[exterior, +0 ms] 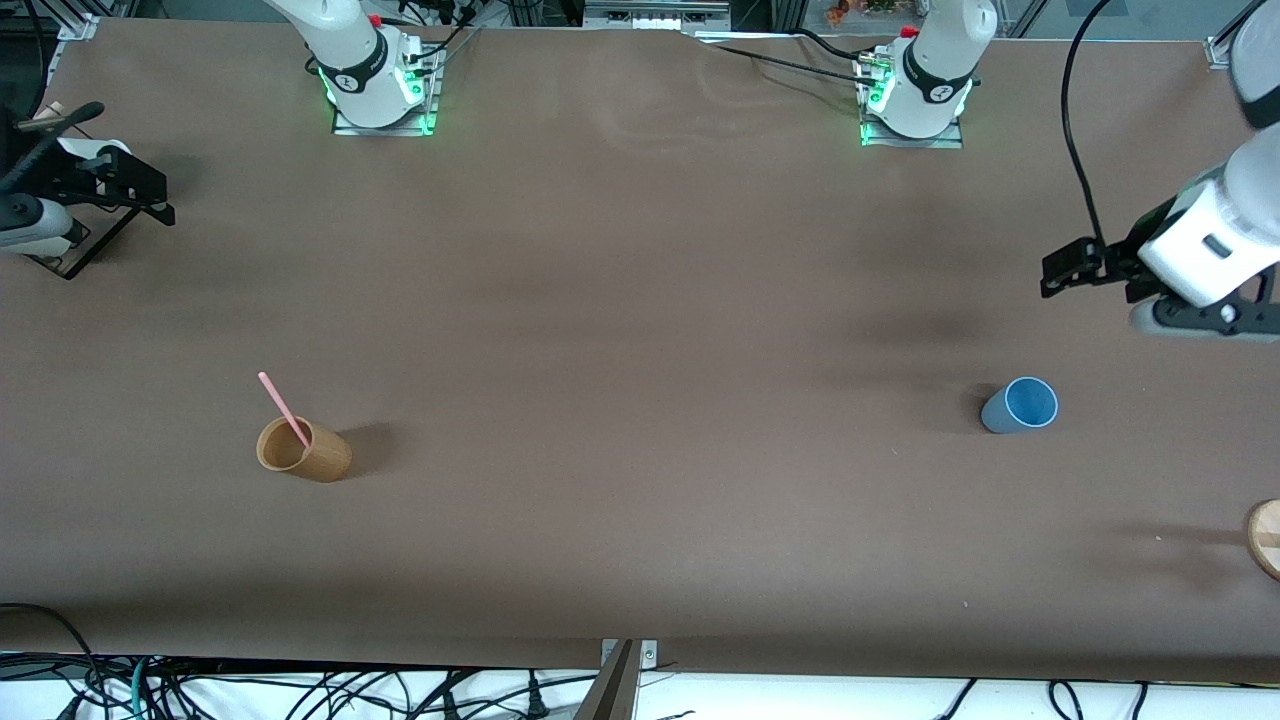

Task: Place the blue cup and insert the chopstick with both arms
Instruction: 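Reach the left gripper to the blue cup while the right gripper reaches the chopstick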

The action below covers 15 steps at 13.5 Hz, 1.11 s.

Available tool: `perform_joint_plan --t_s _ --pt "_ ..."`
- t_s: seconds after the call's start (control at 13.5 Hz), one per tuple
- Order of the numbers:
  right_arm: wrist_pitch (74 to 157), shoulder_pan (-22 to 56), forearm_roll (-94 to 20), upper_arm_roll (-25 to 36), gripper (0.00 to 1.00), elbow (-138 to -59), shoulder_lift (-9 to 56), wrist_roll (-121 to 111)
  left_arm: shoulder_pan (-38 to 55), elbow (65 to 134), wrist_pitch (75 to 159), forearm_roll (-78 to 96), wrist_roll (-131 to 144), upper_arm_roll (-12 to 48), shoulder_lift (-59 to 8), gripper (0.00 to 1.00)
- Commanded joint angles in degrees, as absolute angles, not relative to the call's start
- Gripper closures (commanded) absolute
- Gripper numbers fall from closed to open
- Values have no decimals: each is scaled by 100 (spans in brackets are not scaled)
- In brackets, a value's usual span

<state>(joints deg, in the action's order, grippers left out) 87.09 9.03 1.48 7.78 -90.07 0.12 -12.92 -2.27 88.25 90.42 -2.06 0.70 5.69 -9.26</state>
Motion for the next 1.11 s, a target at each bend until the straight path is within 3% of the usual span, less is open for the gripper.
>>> perform_joint_plan --t_s 0.0,0.37,0.74,1.03 --pt "8604 976 220 773 0 -8938 -9 -1389 -228 8771 9253 -553 -53 580 -1335 0" --pt "8684 984 97 773 0 -8947 35 -1354 -650 9306 10167 -580 -850 449 -1547 0" --pt "8885 967 88 782 0 -8982 158 -1362 -606 10343 11388 -466 -1845 -201 -1485 0" --pt "9272 958 79 791 0 -9185 341 -1389 -721 11117 12391 -80 -2022 -307 -1520 0"
